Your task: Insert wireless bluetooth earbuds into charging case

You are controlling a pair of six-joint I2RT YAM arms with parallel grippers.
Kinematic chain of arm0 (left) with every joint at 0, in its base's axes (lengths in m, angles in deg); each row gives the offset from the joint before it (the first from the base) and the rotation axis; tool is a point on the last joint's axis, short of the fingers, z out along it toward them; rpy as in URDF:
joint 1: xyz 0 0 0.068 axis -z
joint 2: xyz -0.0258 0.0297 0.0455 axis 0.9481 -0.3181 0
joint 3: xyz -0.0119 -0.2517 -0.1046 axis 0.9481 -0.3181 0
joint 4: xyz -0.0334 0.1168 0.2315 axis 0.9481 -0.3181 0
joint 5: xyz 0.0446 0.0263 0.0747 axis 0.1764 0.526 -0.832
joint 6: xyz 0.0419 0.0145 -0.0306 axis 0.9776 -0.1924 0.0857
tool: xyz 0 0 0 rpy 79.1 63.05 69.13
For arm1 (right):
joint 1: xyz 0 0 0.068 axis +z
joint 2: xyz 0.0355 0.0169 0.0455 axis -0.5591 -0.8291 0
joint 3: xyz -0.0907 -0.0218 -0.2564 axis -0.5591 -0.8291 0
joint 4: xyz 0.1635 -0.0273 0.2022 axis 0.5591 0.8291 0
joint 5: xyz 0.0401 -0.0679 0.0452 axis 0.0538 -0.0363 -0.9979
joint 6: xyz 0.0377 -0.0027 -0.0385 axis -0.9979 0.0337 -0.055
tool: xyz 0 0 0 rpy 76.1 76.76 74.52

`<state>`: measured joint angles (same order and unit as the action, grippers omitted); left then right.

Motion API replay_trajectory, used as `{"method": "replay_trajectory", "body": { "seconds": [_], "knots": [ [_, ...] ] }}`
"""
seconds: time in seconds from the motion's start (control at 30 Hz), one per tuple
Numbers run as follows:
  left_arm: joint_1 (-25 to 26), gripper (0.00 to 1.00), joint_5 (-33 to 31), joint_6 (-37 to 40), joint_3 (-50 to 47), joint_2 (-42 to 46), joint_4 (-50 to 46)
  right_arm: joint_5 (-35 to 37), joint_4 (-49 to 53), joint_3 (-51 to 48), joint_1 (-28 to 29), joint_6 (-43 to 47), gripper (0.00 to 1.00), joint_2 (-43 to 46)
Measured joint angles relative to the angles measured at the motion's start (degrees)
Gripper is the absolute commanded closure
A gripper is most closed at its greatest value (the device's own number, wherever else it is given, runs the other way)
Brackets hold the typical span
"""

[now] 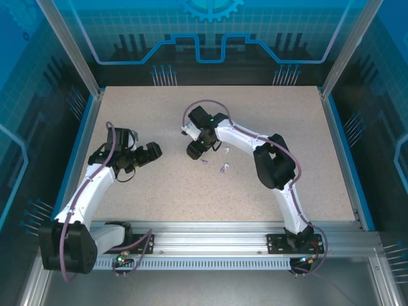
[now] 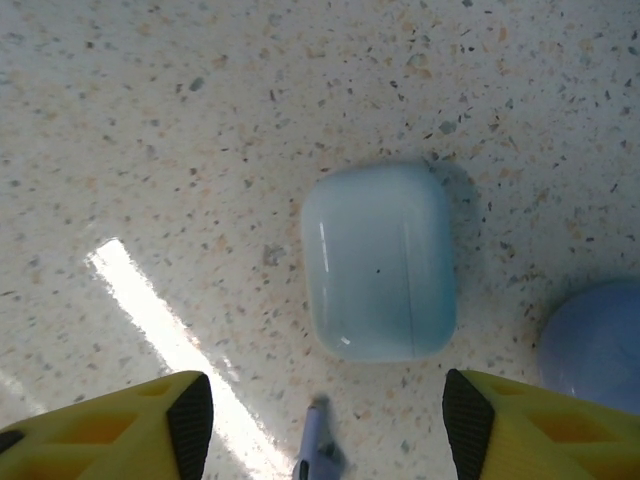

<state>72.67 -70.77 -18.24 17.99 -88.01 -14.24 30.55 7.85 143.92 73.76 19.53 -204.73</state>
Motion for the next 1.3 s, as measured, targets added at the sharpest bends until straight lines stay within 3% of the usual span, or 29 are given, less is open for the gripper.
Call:
{"method": "replay_trajectory", "body": {
  "seconds": [0.63,1.3],
  "knots": [
    [0.0,0.01,0.0,1.5,1.5,-0.2,-1.5,1.7,6.2,10.2,0.0,1.7,0.31,-9.8],
    [-0.1,0.01,1.8,1.6,2.0,-4.5,-1.2,3.9,7.1,11.8,0.1,1.8,0.41,-10.9]
  ]
}}
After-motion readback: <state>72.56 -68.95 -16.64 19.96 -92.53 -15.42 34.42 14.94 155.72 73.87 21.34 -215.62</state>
